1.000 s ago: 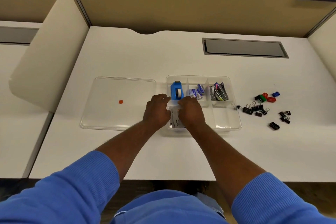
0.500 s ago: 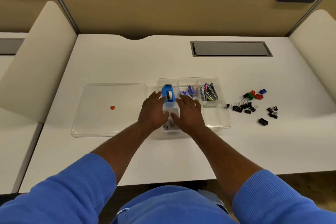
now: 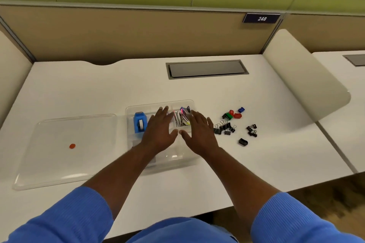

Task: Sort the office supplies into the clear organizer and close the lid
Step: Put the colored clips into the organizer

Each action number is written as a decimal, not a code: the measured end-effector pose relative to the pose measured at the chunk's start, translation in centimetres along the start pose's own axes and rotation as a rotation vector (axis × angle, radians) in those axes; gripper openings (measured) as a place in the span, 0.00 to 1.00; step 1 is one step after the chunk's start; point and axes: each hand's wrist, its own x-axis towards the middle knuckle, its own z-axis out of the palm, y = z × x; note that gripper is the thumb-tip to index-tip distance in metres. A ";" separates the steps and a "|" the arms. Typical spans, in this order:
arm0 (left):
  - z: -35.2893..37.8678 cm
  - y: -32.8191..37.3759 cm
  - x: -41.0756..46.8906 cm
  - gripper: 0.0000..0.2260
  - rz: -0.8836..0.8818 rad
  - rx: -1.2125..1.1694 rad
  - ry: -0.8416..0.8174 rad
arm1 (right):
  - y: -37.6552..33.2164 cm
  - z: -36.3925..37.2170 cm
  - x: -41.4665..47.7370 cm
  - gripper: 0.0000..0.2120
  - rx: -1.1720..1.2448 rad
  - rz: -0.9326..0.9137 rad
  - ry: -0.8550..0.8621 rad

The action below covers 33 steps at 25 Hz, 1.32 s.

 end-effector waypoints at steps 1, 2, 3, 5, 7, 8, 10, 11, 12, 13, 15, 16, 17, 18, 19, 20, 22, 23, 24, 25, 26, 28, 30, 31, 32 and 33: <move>0.8 1.2 0.7 0.32 0.002 0.004 0.004 | 1.5 -0.5 0.1 0.31 0.006 0.004 0.002; 1.6 2.5 1.4 0.32 -0.002 0.005 0.006 | 3.1 -0.9 0.2 0.30 0.012 0.006 0.002; 2.4 3.9 2.0 0.31 -0.008 0.002 0.007 | 4.8 -1.3 0.3 0.29 0.023 0.007 0.000; 4.2 6.7 3.2 0.30 -0.005 -0.005 0.015 | 8.3 -2.1 0.5 0.28 0.051 0.007 0.003; 5.9 9.0 4.1 0.29 0.006 -0.016 0.012 | 11.1 -2.6 0.7 0.27 0.064 0.004 -0.007; 6.8 10.2 4.7 0.28 0.006 -0.018 0.009 | 12.8 -2.8 0.8 0.27 0.073 0.009 -0.026; 8.5 12.3 5.6 0.28 0.002 -0.015 0.005 | 15.9 -3.1 1.0 0.26 0.088 0.019 -0.066; 9.3 13.2 6.1 0.28 0.000 -0.016 0.003 | 17.3 -3.3 1.2 0.26 0.093 0.021 -0.078; 10.0 14.0 6.5 0.27 -0.004 -0.017 -0.002 | 18.7 -3.5 1.4 0.25 0.097 0.021 -0.087; 10.7 14.8 7.0 0.27 -0.010 -0.016 -0.009 | 20.0 -3.6 1.7 0.25 0.100 0.019 -0.097; 11.8 15.9 7.9 0.26 -0.025 -0.011 -0.023 | 22.1 -4.0 2.3 0.23 0.098 0.020 -0.113; 12.4 16.5 8.7 0.26 -0.038 -0.013 -0.031 | 23.2 -4.2 2.8 0.22 0.099 0.027 -0.121; 12.9 17.1 9.4 0.25 -0.051 -0.012 -0.044 | 24.3 -4.3 3.2 0.22 0.098 0.034 -0.125; 13.3 17.6 10.1 0.25 -0.061 -0.004 -0.062 | 25.3 -4.3 3.6 0.21 0.092 0.037 -0.126; 13.7 18.1 10.9 0.24 -0.067 0.009 -0.081 | 26.3 -4.4 4.0 0.21 0.086 0.036 -0.128; 14.1 18.5 11.7 0.23 -0.070 0.026 -0.098 | 27.1 -4.4 4.4 0.22 0.082 0.036 -0.135; 14.7 19.1 13.3 0.22 -0.074 0.056 -0.121 | 28.5 -4.4 5.4 0.24 0.078 0.037 -0.160; 14.9 19.3 13.9 0.21 -0.076 0.067 -0.126 | 29.0 -4.4 5.9 0.25 0.076 0.031 -0.171; 15.0 19.3 14.4 0.20 -0.077 0.078 -0.129 | 29.4 -4.3 6.3 0.26 0.074 0.021 -0.180; 15.2 19.4 14.9 0.20 -0.078 0.090 -0.135 | 29.8 -4.2 6.7 0.26 0.073 0.014 -0.190; 15.3 19.5 15.4 0.20 -0.076 0.106 -0.146 | 30.1 -4.1 7.0 0.27 0.072 0.011 -0.199; 15.6 19.6 16.1 0.21 -0.069 0.146 -0.177 | 30.6 -3.7 7.3 0.28 0.072 0.019 -0.207; 15.8 19.7 16.7 0.21 -0.069 0.174 -0.197 | 31.0 -3.3 7.5 0.27 0.069 0.034 -0.197; 15.9 19.7 17.0 0.20 -0.070 0.184 -0.198 | 31.2 -3.2 7.5 0.27 0.066 0.038 -0.184; 16.0 19.7 17.2 0.19 -0.068 0.192 -0.198 | 31.4 -3.1 7.5 0.26 0.063 0.040 -0.168; 16.1 19.8 17.4 0.18 -0.065 0.201 -0.199 | 31.6 -3.0 7.5 0.25 0.061 0.041 -0.155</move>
